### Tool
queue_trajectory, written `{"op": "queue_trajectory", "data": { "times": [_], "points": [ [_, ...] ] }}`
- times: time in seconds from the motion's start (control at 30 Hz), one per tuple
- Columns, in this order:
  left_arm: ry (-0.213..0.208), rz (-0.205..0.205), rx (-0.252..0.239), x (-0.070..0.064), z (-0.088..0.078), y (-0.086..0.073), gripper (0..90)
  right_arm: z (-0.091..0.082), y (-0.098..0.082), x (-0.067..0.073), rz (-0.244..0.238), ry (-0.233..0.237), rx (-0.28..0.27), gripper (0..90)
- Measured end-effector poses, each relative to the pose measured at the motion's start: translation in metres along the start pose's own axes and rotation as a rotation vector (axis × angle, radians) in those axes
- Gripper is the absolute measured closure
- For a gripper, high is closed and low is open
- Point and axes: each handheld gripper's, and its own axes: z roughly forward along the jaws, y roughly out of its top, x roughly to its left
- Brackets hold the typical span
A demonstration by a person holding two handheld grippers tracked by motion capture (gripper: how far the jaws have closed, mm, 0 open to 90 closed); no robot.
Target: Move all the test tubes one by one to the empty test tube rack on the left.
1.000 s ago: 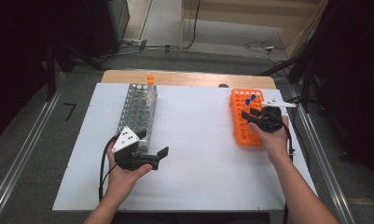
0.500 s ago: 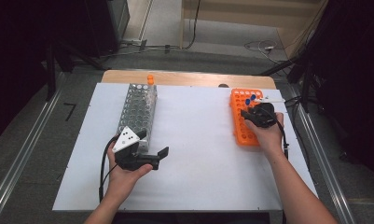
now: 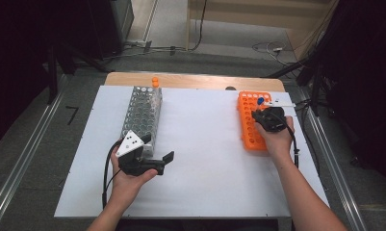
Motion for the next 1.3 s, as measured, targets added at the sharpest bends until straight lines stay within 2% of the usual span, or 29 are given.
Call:
{"op": "queue_trajectory", "data": {
  "times": [0.1,0.3,0.5,0.77,0.9,1.3],
  "points": [
    [0.000,0.000,0.002,0.000,0.000,0.000,0.0,-0.009,0.003,0.000,-0.003,0.004,-0.040,75.0],
    [-0.003,0.007,-0.001,-0.002,0.001,0.000,0.0,-0.029,0.006,0.004,-0.010,0.059,-0.100,75.1],
    [-0.009,0.016,0.005,-0.005,0.002,0.001,0.0,-0.045,-0.001,0.012,-0.022,0.114,-0.141,75.1],
    [-0.022,0.025,0.004,-0.009,0.004,0.001,0.0,-0.061,-0.016,0.029,-0.046,0.185,-0.154,75.0],
    [-0.026,0.026,0.007,-0.011,0.005,0.001,0.0,-0.068,-0.023,0.037,-0.052,0.235,-0.157,75.0],
    [-0.037,0.034,-0.004,-0.015,0.004,0.003,0.0,-0.082,-0.041,0.065,-0.081,0.340,-0.160,75.0]
  ]
}}
